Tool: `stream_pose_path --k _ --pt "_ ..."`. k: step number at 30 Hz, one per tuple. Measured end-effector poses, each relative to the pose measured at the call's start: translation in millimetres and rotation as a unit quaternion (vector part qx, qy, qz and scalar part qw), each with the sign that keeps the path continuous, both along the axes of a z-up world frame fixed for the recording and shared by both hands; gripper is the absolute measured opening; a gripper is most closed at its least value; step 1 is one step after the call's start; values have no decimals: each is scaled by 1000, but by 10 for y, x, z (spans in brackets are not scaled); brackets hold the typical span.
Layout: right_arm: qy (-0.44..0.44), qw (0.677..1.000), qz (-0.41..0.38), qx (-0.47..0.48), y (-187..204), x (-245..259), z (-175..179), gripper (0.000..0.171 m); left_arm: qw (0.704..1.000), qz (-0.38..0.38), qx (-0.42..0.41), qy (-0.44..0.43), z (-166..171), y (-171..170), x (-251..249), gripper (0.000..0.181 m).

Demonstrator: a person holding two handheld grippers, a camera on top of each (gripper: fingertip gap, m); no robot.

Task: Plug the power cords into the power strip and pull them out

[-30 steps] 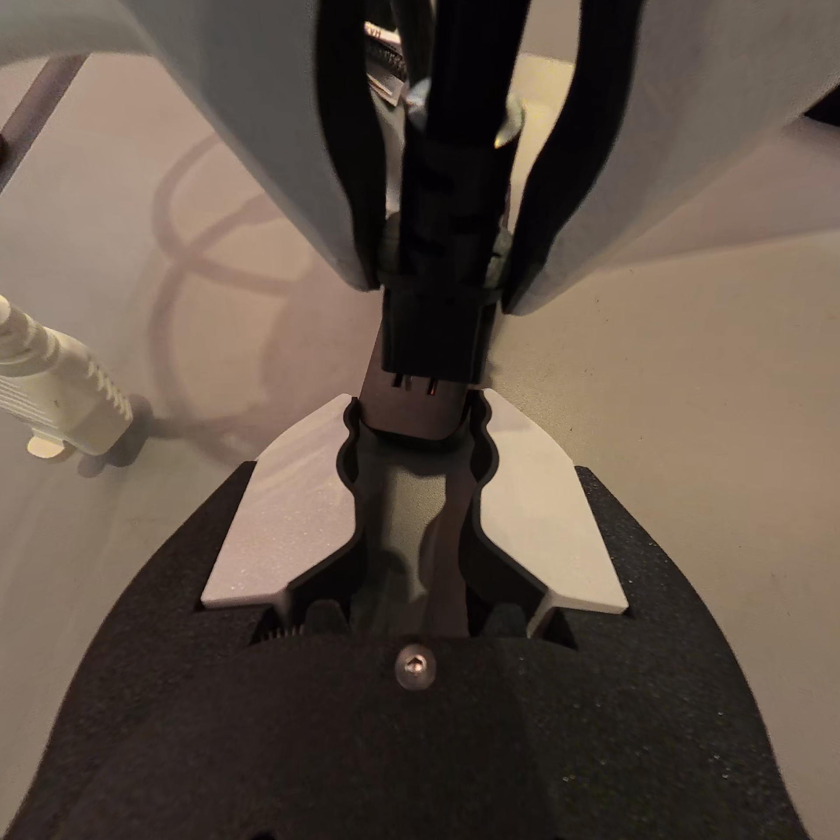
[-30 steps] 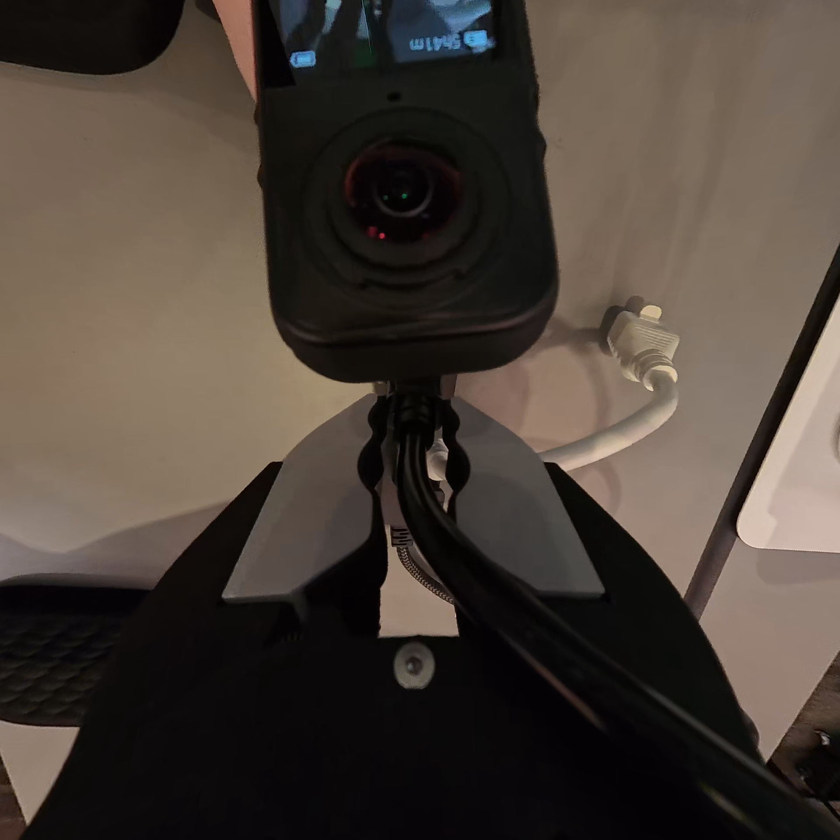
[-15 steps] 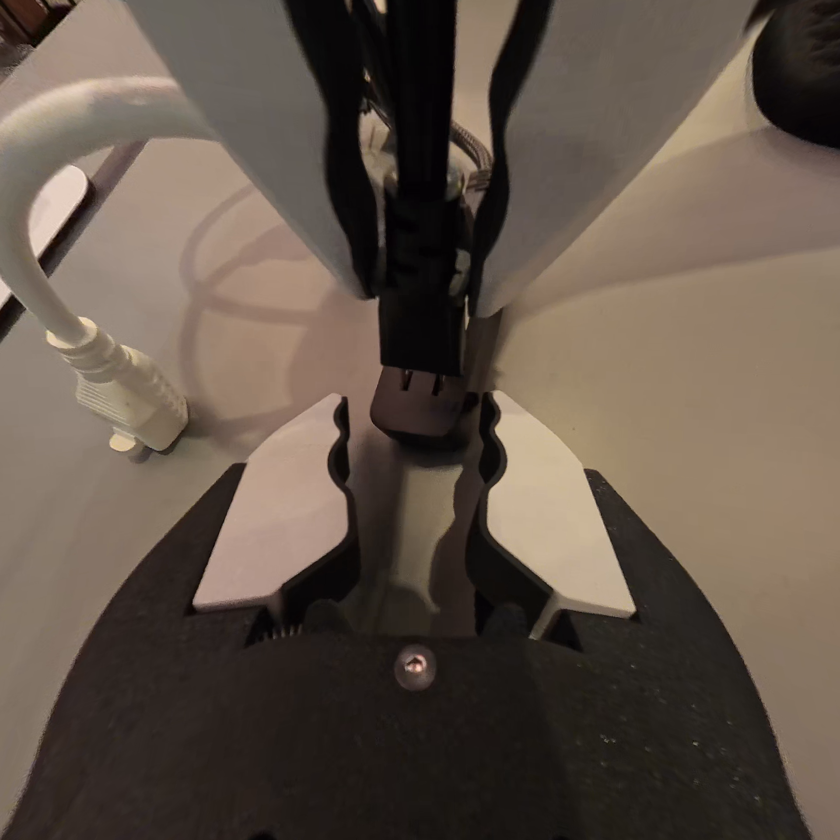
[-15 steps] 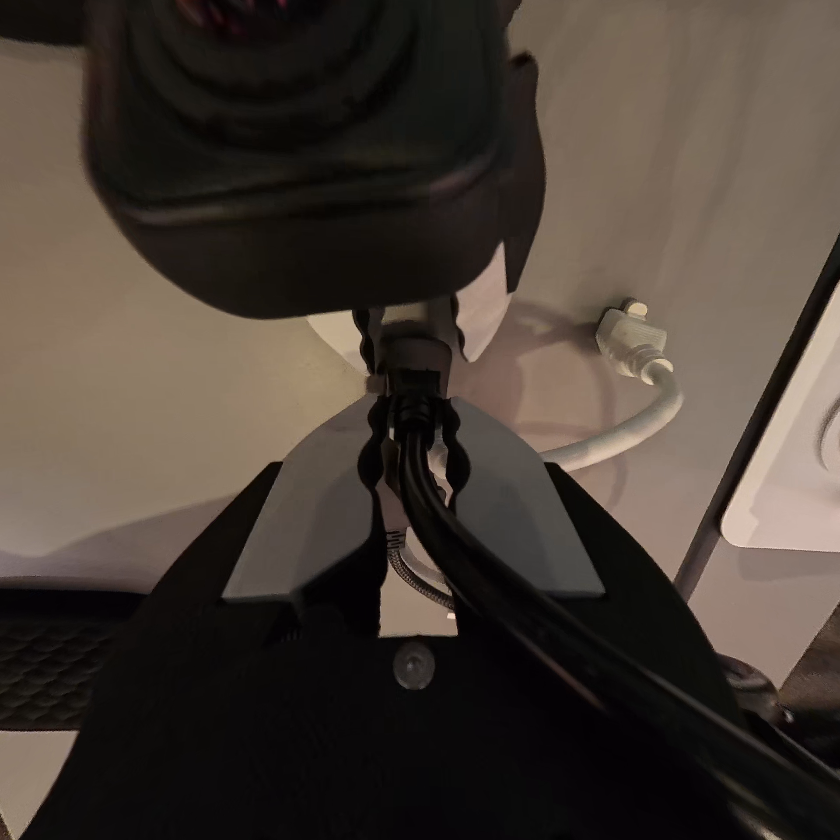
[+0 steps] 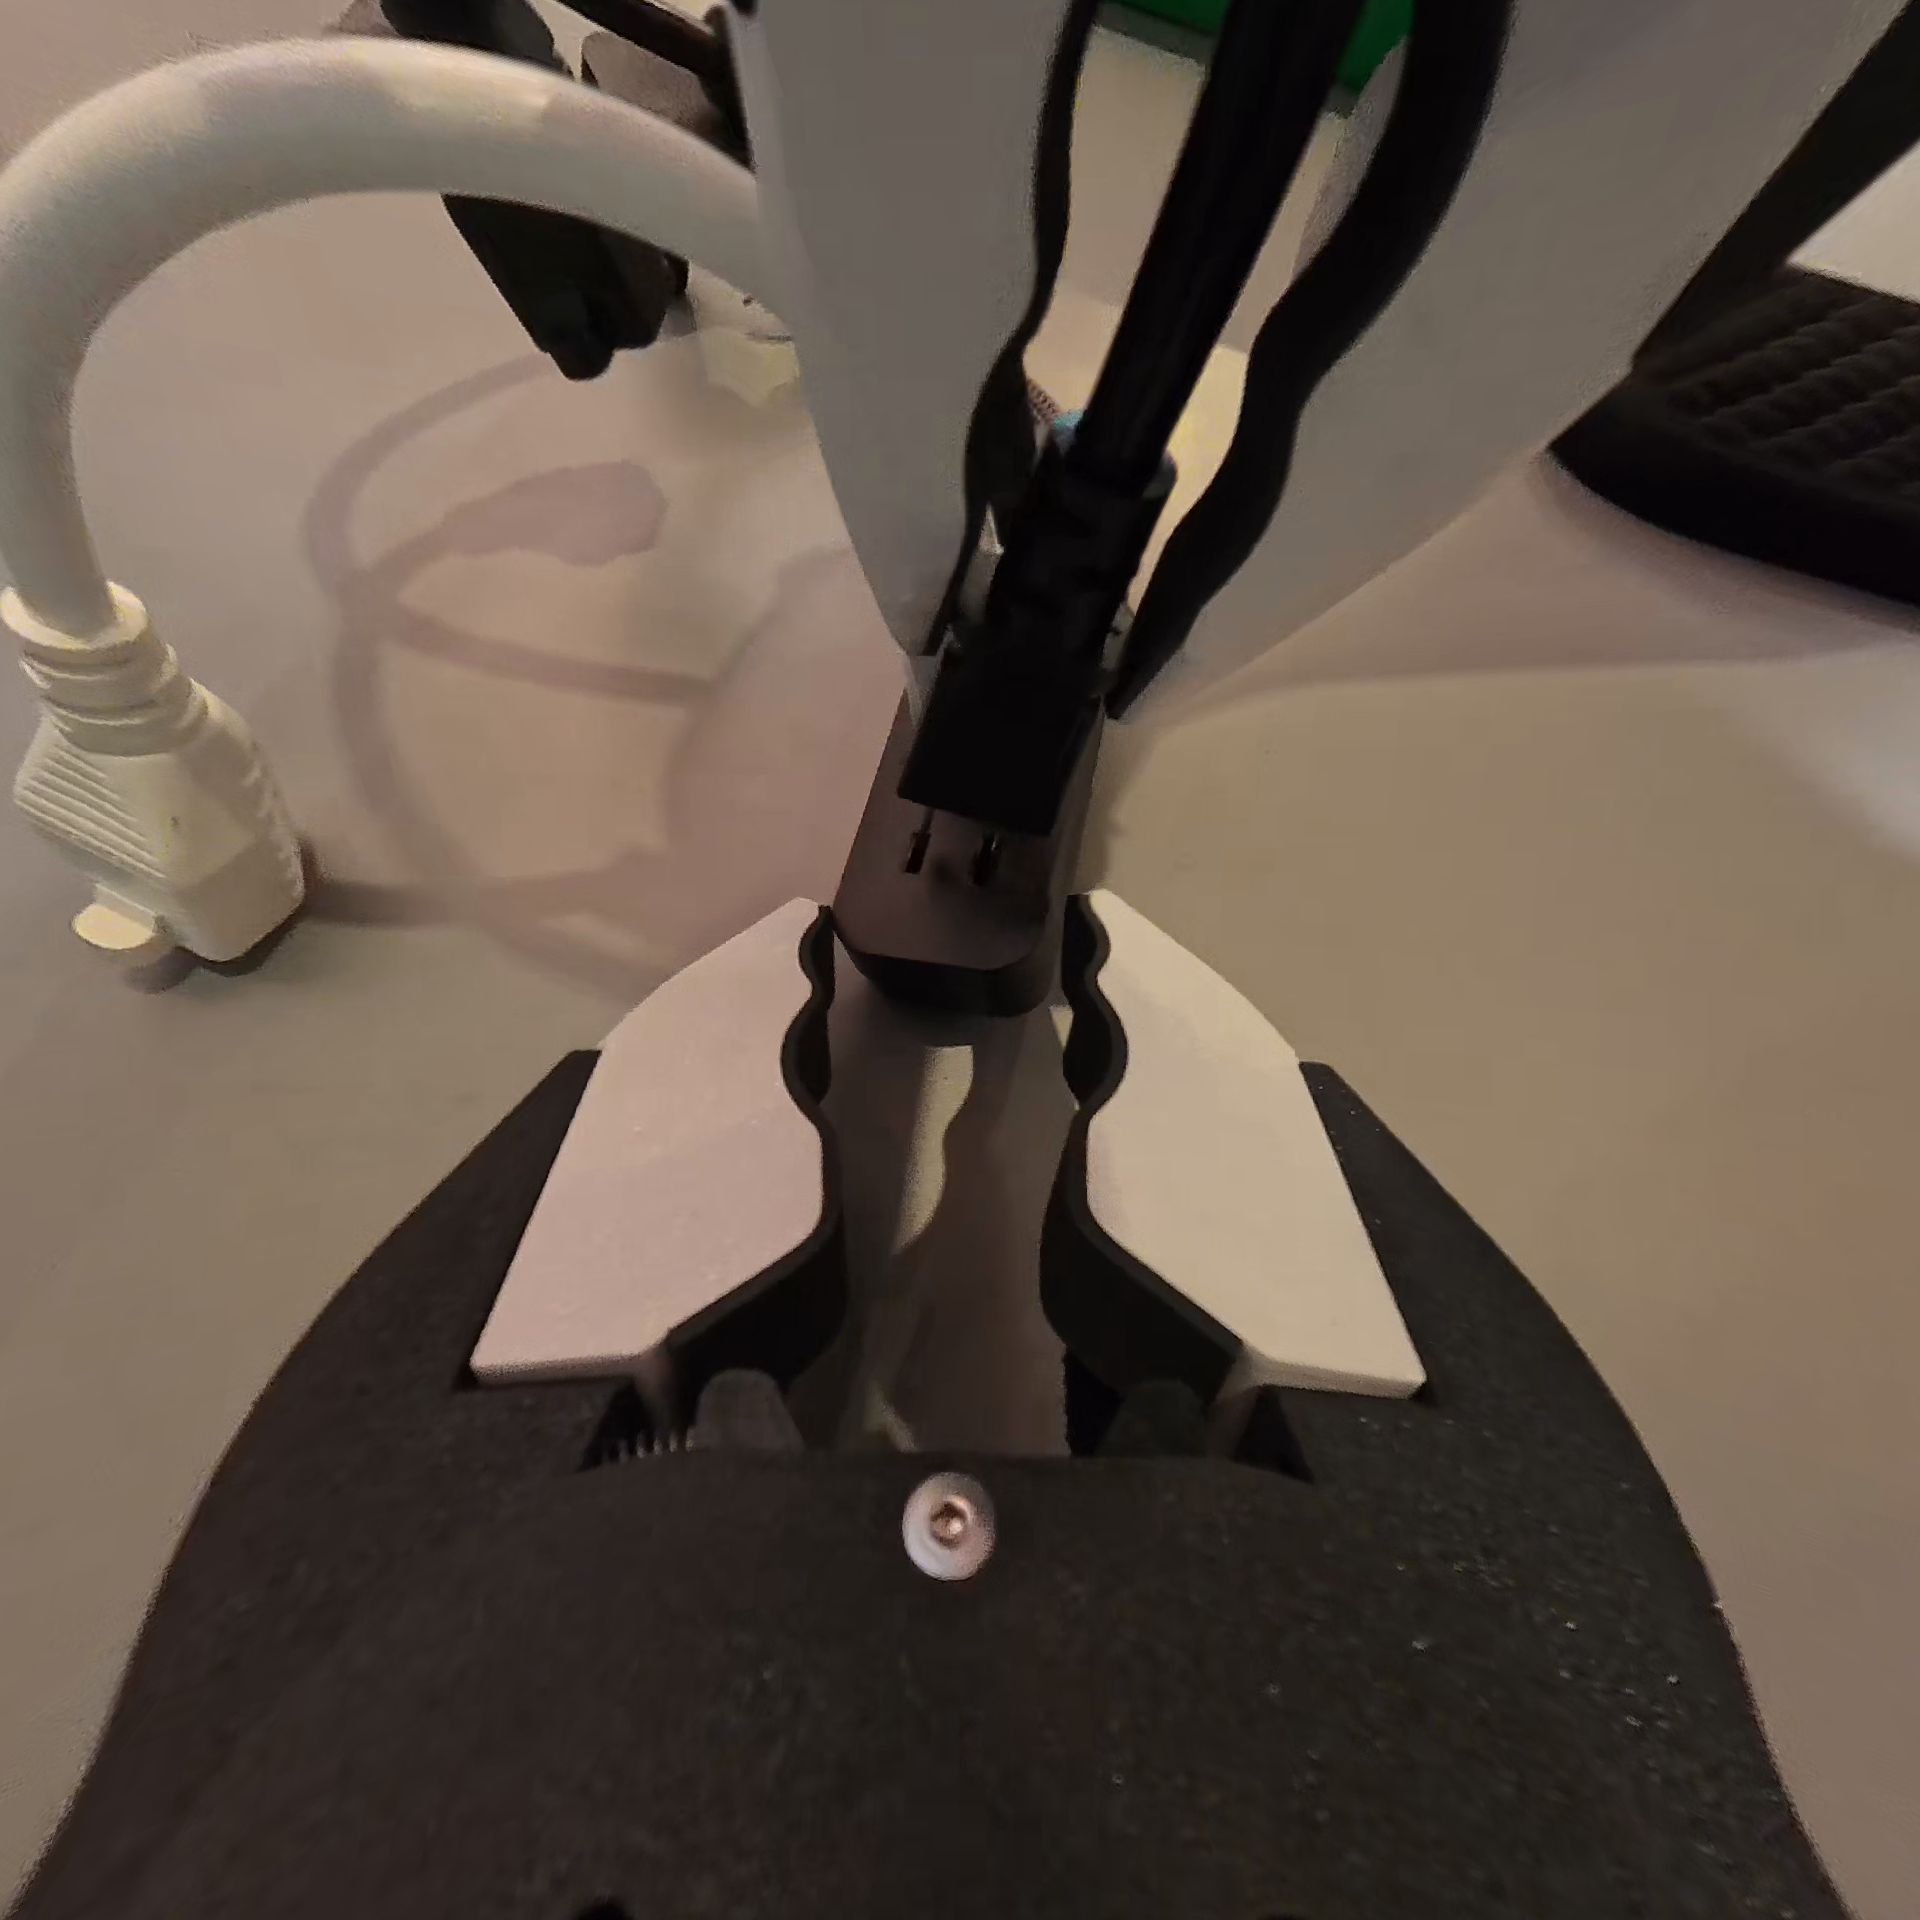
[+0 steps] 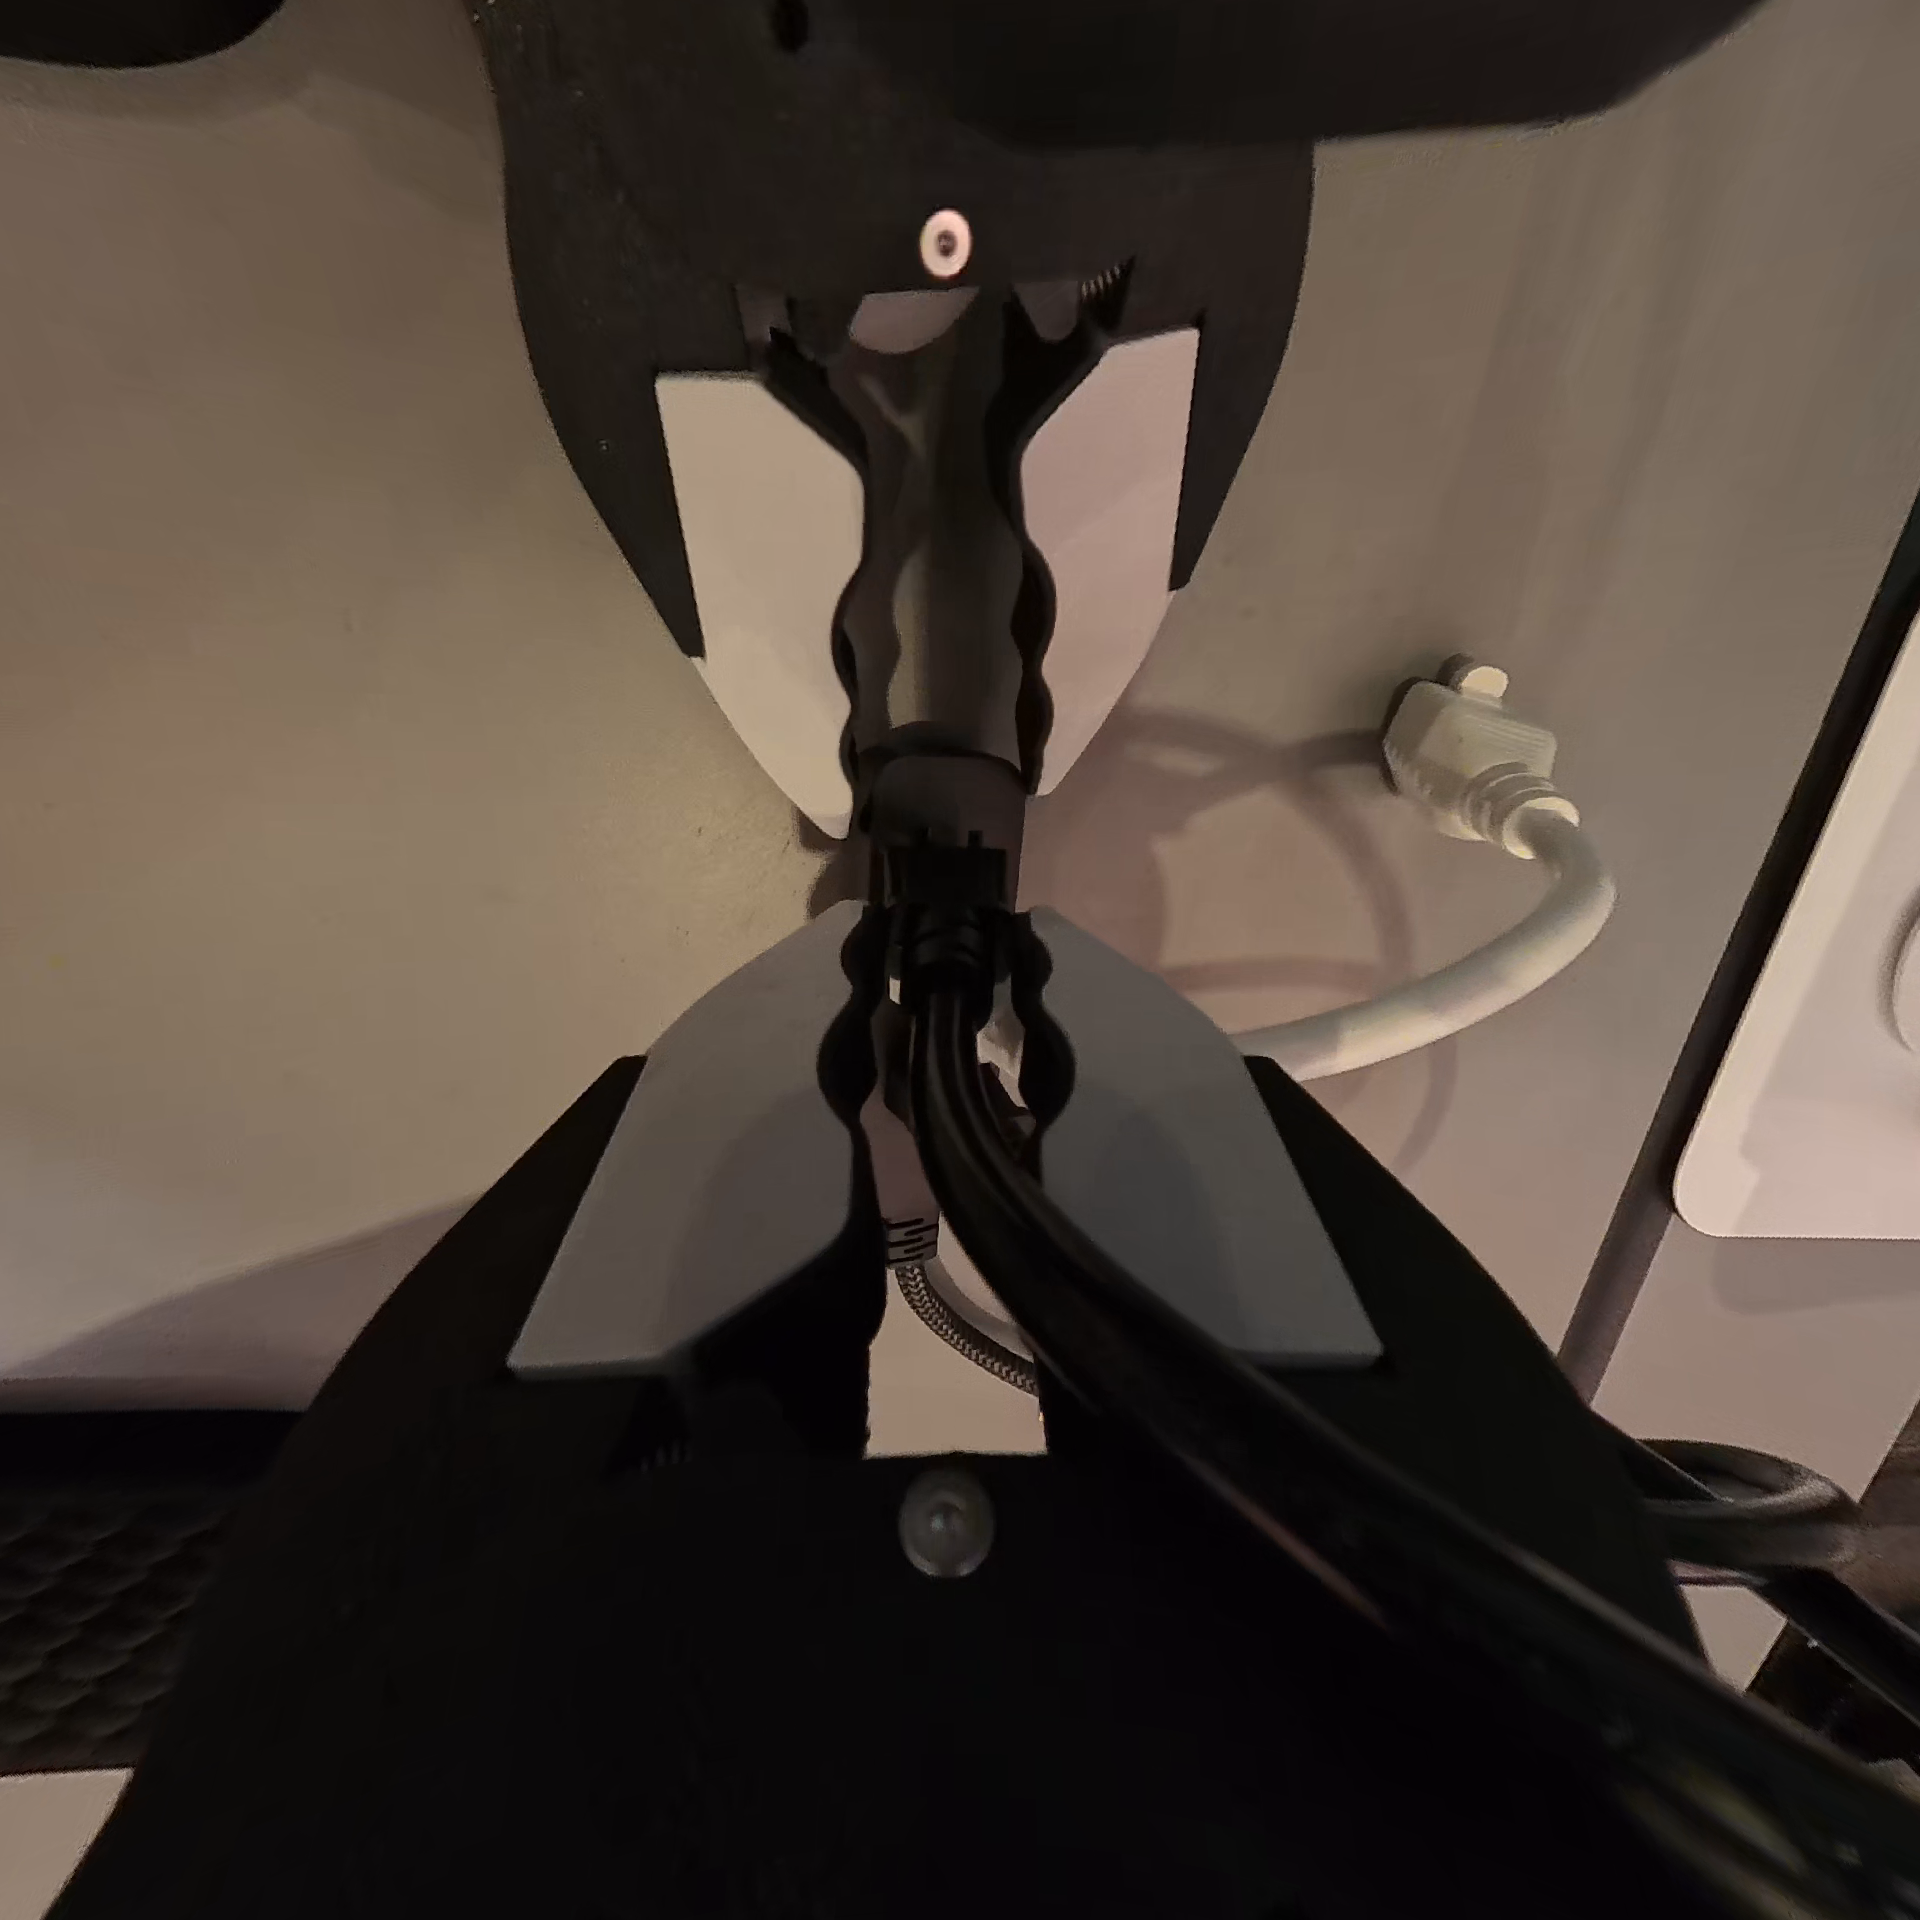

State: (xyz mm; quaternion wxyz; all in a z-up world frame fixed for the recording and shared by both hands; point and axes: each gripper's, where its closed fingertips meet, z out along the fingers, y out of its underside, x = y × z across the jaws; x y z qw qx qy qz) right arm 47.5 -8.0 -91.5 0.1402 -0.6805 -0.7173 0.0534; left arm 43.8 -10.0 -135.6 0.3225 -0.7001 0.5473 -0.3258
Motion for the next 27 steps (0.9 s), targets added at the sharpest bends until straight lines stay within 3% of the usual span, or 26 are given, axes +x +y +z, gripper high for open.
stream_pose_path --k 7,20,27 --pt "0 1000 1 8 -6 4 -6 24 998 15 -62 -19 24 8 -1 39" --pt "0 1000 15 20 -64 -47 194 24 997 -18 78 19 -30 -33 37 39" --pt "-19 999 23 13 -102 -21 119 24 994 -20 100 26 -38 -43 40 39"
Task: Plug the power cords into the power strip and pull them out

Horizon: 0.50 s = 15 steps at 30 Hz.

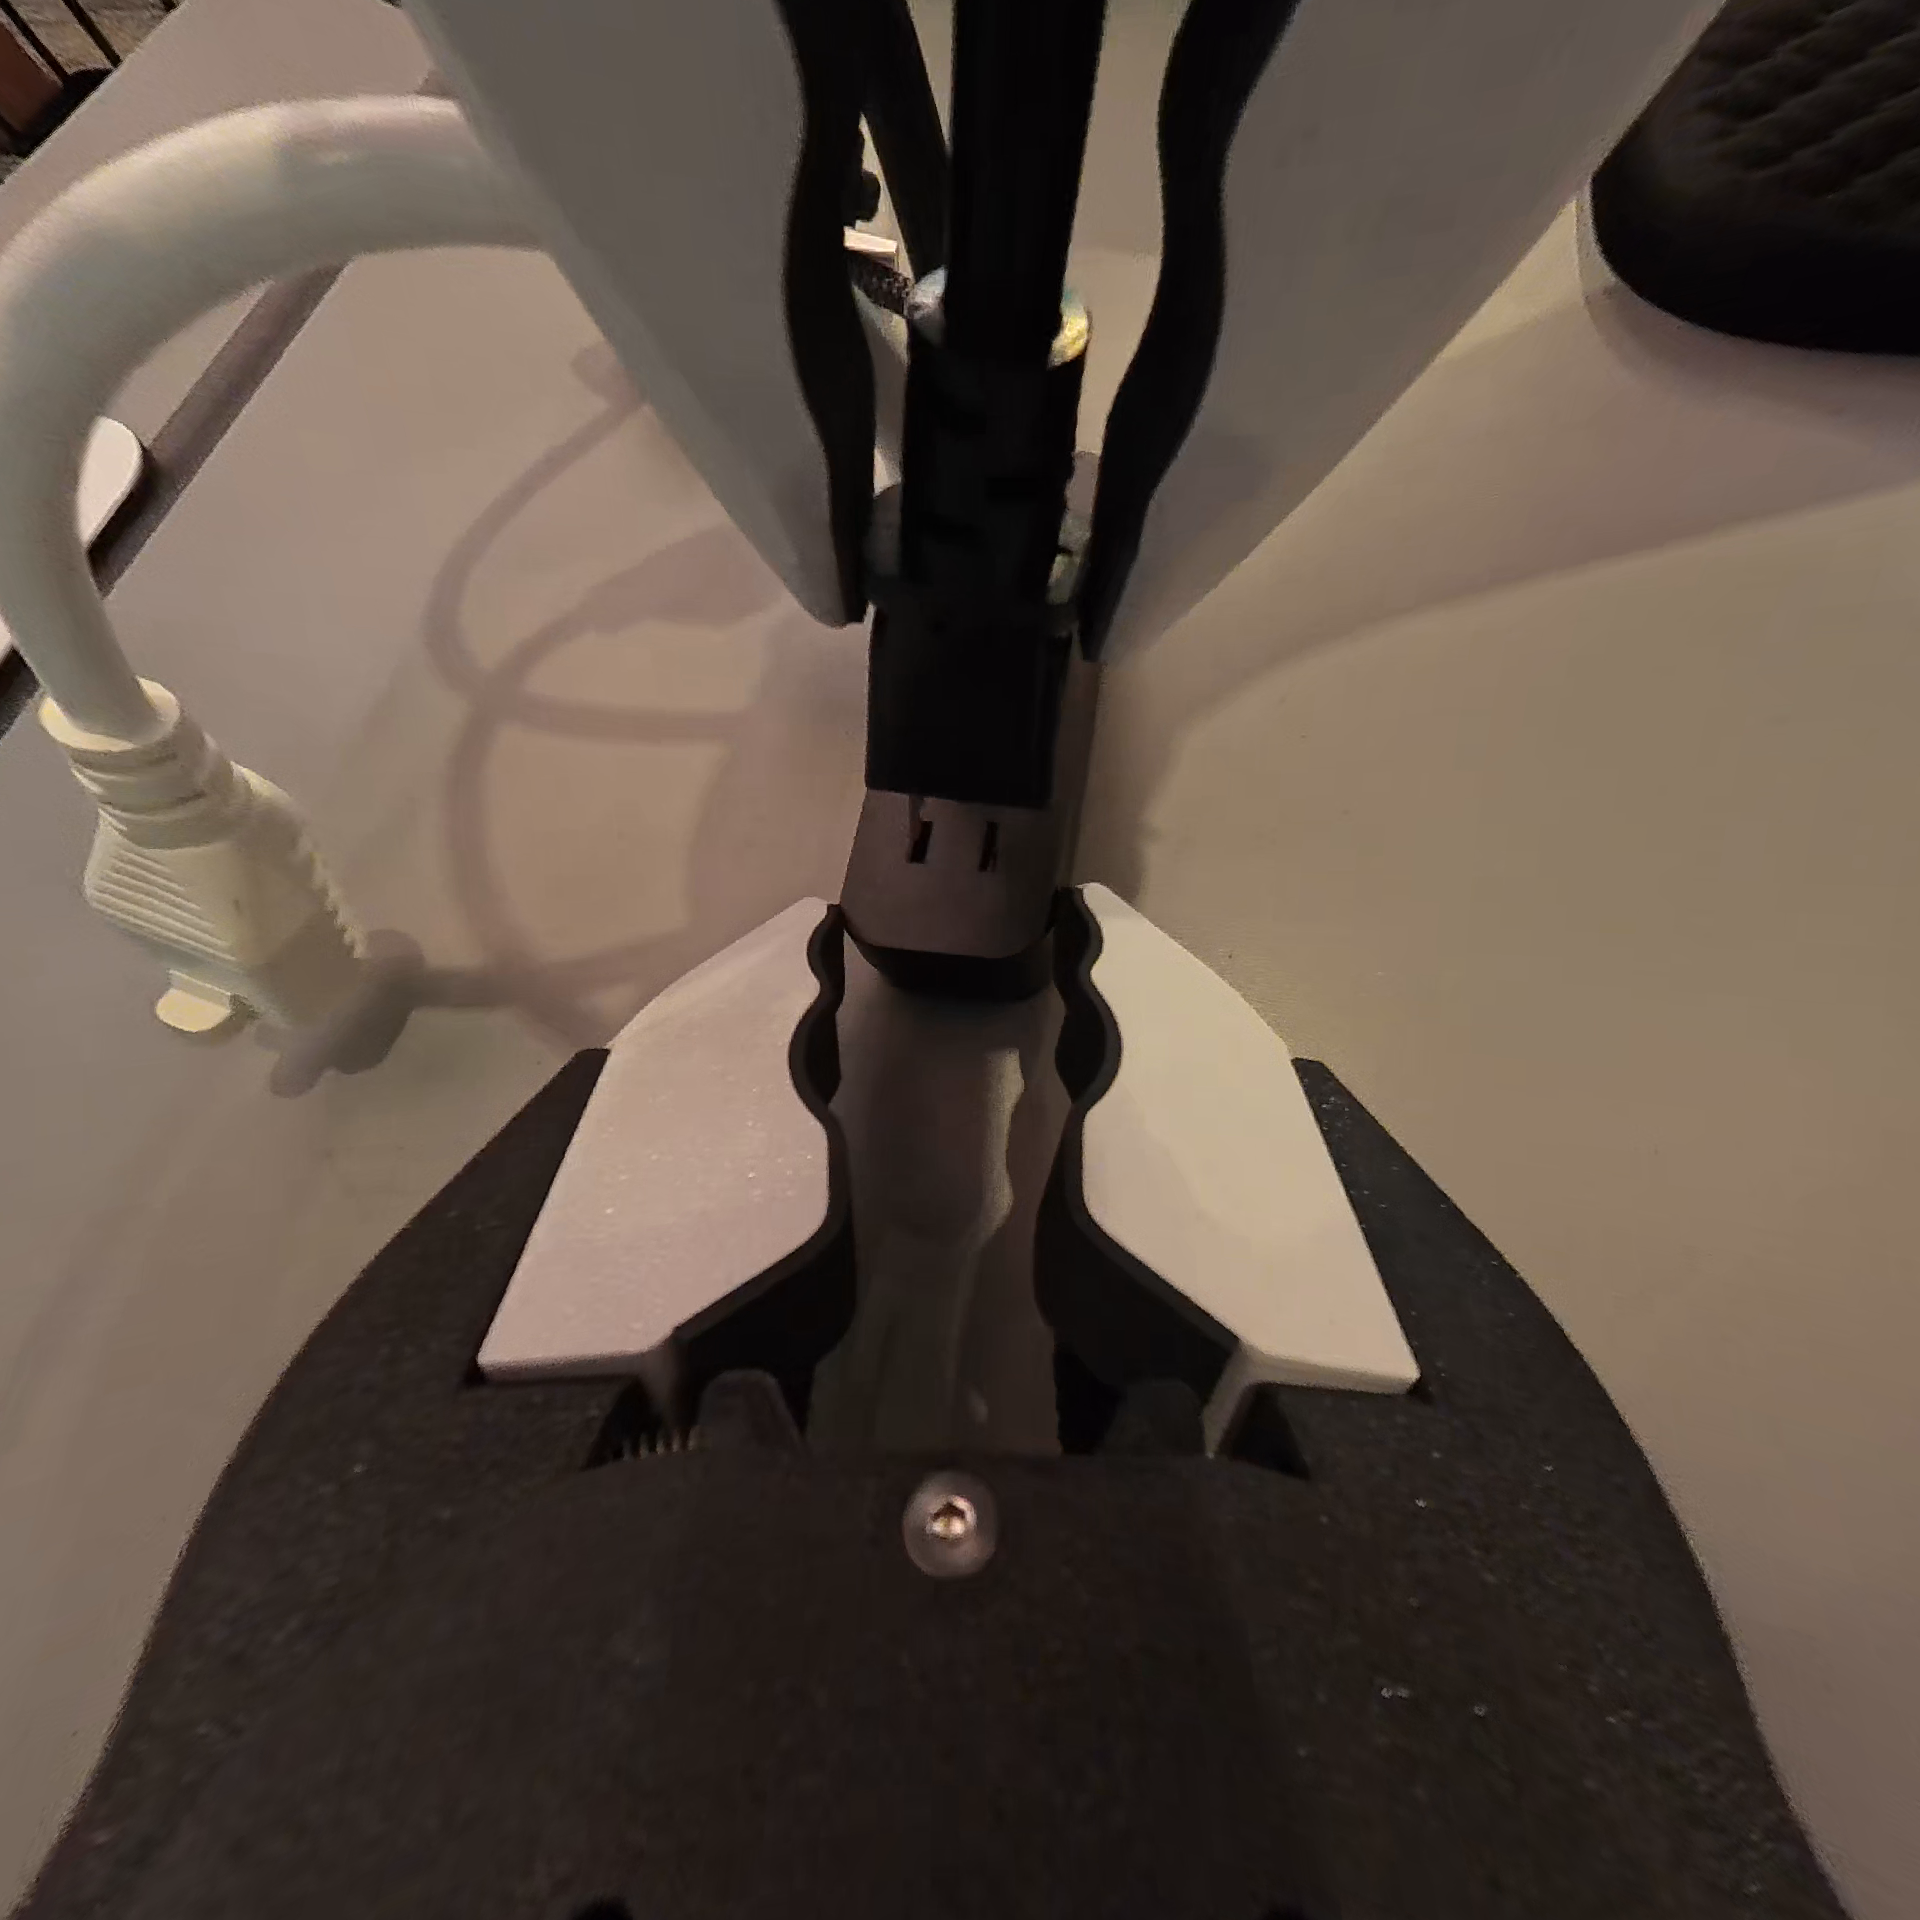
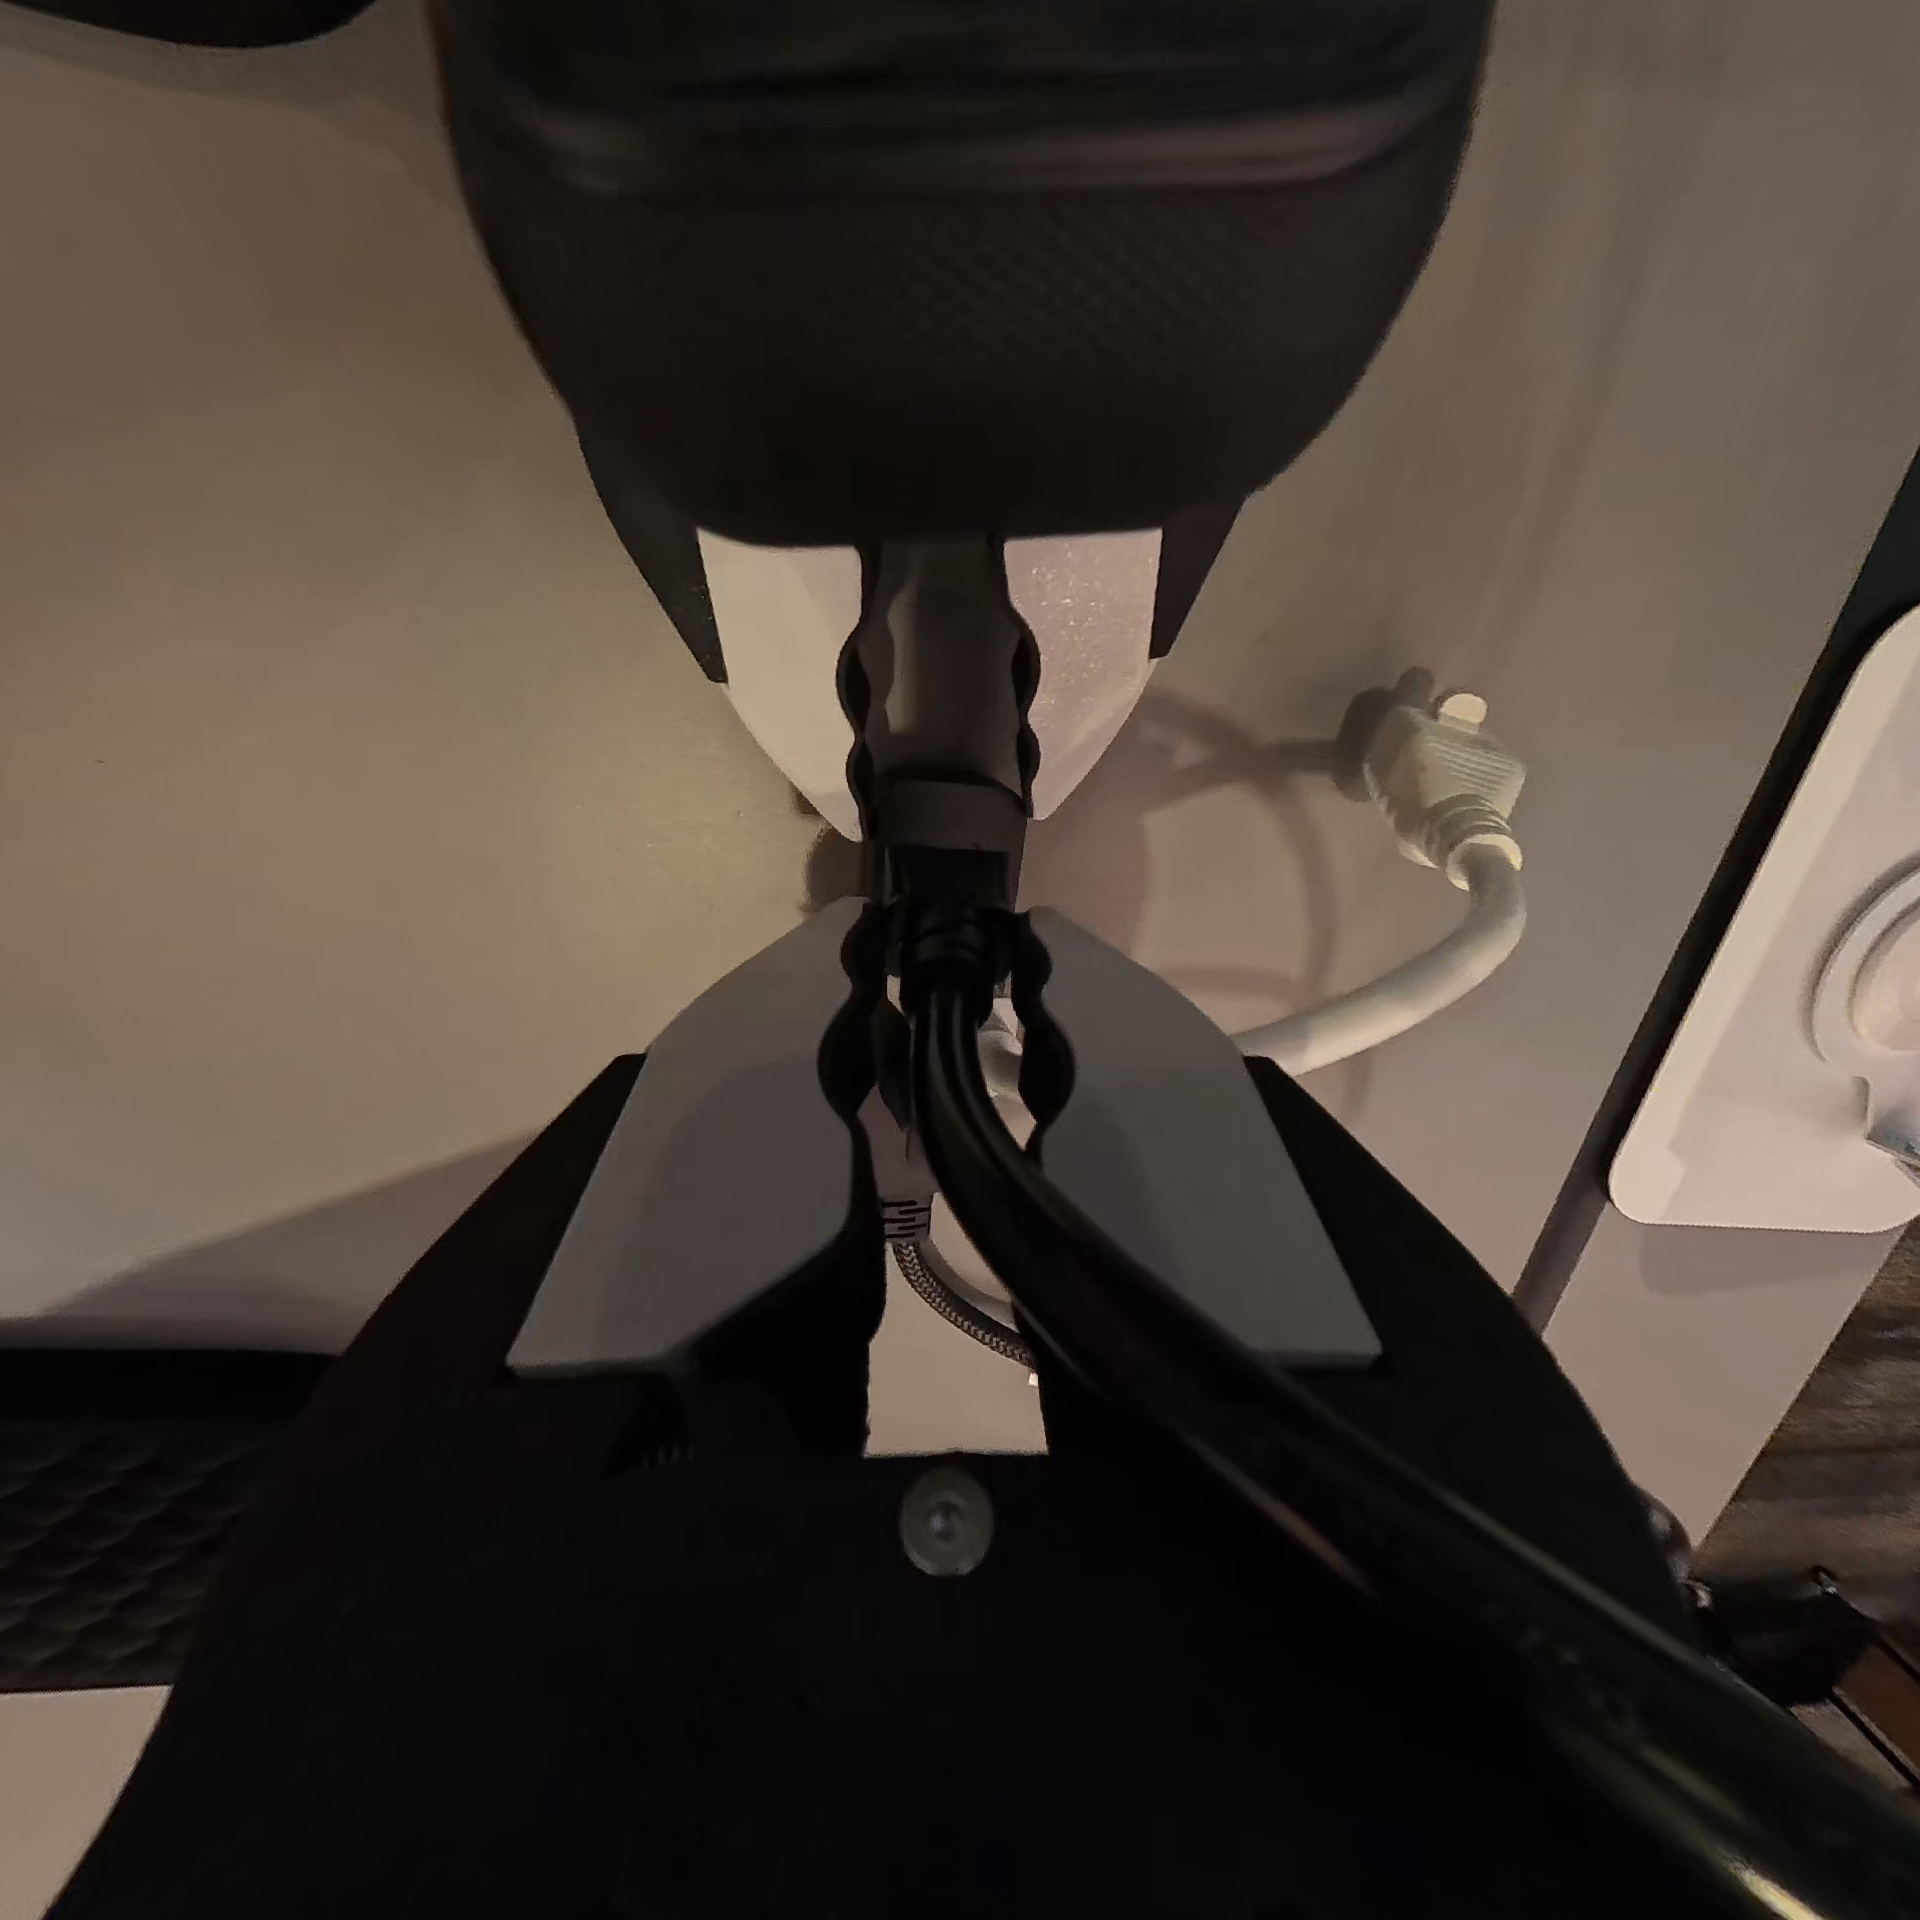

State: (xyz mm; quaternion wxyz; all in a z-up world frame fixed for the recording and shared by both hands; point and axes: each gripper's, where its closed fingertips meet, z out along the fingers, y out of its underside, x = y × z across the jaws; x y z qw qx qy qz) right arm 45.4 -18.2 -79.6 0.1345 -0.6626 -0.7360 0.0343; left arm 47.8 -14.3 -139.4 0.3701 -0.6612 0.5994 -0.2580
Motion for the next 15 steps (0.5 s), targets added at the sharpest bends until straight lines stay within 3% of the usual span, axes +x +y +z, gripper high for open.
stream_pose_path --k 15 --pt "3 1000 2 19 -18 49 -72 24 1000 0 11 3 -4 3 1 39"
